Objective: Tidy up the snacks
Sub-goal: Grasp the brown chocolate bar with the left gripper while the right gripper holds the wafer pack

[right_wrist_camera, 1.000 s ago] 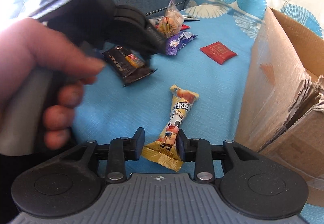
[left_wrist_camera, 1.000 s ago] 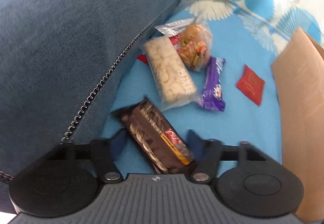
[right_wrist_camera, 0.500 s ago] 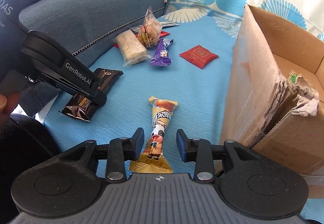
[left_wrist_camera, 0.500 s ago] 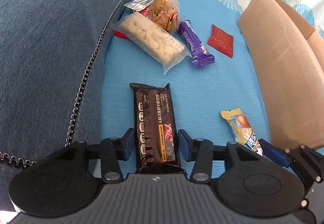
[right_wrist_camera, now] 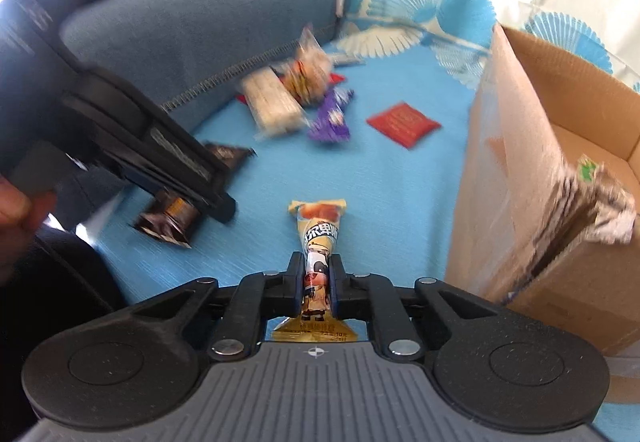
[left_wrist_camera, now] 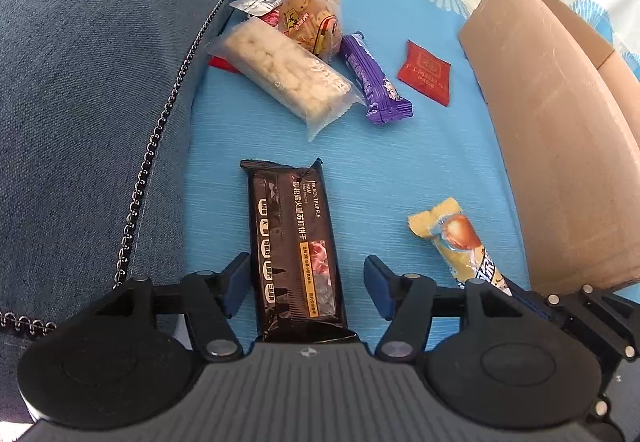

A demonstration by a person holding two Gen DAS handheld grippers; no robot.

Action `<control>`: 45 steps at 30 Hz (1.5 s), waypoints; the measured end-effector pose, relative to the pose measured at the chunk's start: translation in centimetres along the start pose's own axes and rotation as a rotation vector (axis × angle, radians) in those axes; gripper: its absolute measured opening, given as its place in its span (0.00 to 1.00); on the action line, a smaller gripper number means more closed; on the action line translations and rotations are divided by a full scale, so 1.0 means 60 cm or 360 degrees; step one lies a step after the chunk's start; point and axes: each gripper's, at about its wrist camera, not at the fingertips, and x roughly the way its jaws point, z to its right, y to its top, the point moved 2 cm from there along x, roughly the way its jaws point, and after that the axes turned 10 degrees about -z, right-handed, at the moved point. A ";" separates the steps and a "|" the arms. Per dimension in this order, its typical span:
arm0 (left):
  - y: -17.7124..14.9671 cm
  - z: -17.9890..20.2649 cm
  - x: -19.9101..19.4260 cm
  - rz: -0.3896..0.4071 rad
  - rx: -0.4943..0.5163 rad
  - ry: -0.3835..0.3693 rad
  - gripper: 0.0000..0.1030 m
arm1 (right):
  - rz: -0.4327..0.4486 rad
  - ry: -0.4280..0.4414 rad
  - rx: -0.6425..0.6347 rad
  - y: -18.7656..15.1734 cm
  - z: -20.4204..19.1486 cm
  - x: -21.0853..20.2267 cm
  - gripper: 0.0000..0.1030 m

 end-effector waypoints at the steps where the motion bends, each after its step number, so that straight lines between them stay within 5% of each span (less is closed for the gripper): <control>1: 0.001 -0.001 0.000 0.0000 0.0001 -0.0001 0.64 | 0.0007 0.0010 -0.0008 -0.001 -0.002 -0.001 0.12; 5: 0.001 -0.002 0.000 -0.0001 0.0001 0.0000 0.64 | -0.0104 0.0004 -0.0030 -0.006 -0.005 0.014 0.14; 13: 0.002 -0.003 0.002 -0.0004 0.0012 0.0012 0.63 | -0.0094 -0.0026 0.0002 -0.003 -0.006 0.015 0.24; 17: 0.002 -0.006 0.001 0.0024 -0.0018 0.0049 0.42 | -0.0068 -0.0035 -0.0013 -0.003 -0.006 0.015 0.16; 22: 0.001 -0.019 -0.004 0.0058 -0.0068 -0.0032 0.42 | 0.0002 0.0004 -0.0012 -0.003 -0.006 0.002 0.10; 27: 0.000 -0.018 -0.007 0.0060 -0.0047 -0.0072 0.42 | -0.0070 0.0011 -0.0034 -0.003 -0.010 0.009 0.11; 39: -0.002 0.020 0.001 0.0025 0.0141 0.0050 0.42 | -0.0105 -0.0044 -0.0087 -0.007 -0.021 0.023 0.12; 45: -0.006 0.016 -0.005 0.0066 0.0133 0.0024 0.41 | 0.0006 -0.0080 -0.0132 -0.005 -0.029 0.004 0.11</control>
